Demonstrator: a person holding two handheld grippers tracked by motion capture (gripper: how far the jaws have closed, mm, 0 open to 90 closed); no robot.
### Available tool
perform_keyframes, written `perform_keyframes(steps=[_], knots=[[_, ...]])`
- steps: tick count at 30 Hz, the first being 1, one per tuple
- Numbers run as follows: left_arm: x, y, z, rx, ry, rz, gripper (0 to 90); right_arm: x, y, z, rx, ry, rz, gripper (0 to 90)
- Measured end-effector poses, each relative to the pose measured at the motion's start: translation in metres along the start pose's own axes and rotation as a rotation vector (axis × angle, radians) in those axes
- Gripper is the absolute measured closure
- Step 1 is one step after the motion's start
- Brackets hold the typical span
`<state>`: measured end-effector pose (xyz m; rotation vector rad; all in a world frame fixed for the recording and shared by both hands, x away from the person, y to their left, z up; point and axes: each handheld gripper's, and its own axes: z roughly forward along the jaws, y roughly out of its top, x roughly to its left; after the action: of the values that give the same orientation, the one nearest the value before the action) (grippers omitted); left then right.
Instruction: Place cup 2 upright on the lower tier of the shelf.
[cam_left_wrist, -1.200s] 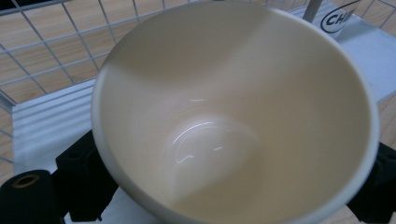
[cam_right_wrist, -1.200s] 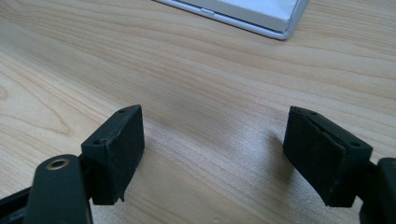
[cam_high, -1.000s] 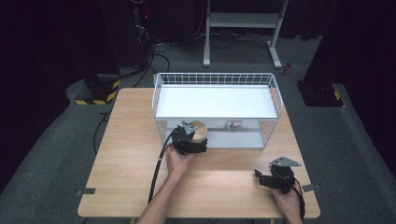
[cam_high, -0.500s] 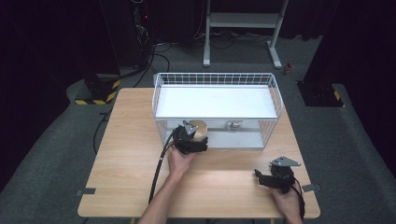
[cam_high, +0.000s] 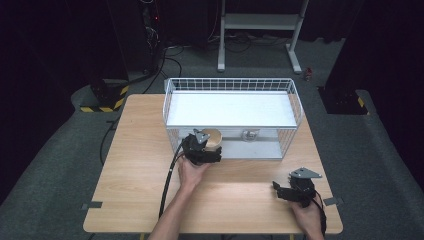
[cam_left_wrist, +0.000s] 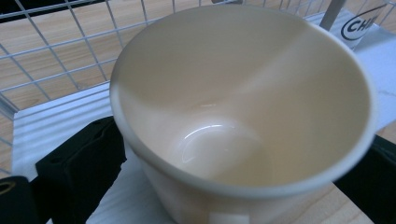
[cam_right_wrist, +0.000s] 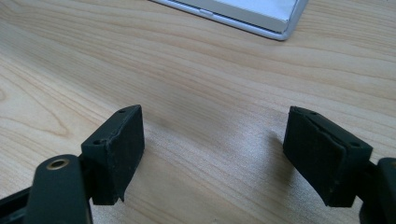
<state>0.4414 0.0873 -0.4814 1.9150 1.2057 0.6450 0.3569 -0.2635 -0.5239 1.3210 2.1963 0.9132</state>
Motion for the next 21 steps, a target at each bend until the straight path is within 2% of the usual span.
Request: perform_keyframes(steps=[7,10,13,21], knots=[[0.004,-0.006,-0.008,0.016,-0.013,0.014,3.4,0.000,0.000,0.000,0.000,0.000,0.000,20.6],[0.005,-0.009,-0.011,0.017,-0.021,-0.004,4.4,0.000,0.000,0.000,0.000,-0.001,0.001,20.6],[0.003,-0.013,-0.012,0.022,-0.025,-0.004,5.9,0.000,0.000,0.000,0.000,-0.001,0.000,20.6],[-0.001,-0.021,-0.011,0.035,-0.013,0.013,15.9,0.000,0.000,0.000,0.000,-0.001,0.000,20.6]])
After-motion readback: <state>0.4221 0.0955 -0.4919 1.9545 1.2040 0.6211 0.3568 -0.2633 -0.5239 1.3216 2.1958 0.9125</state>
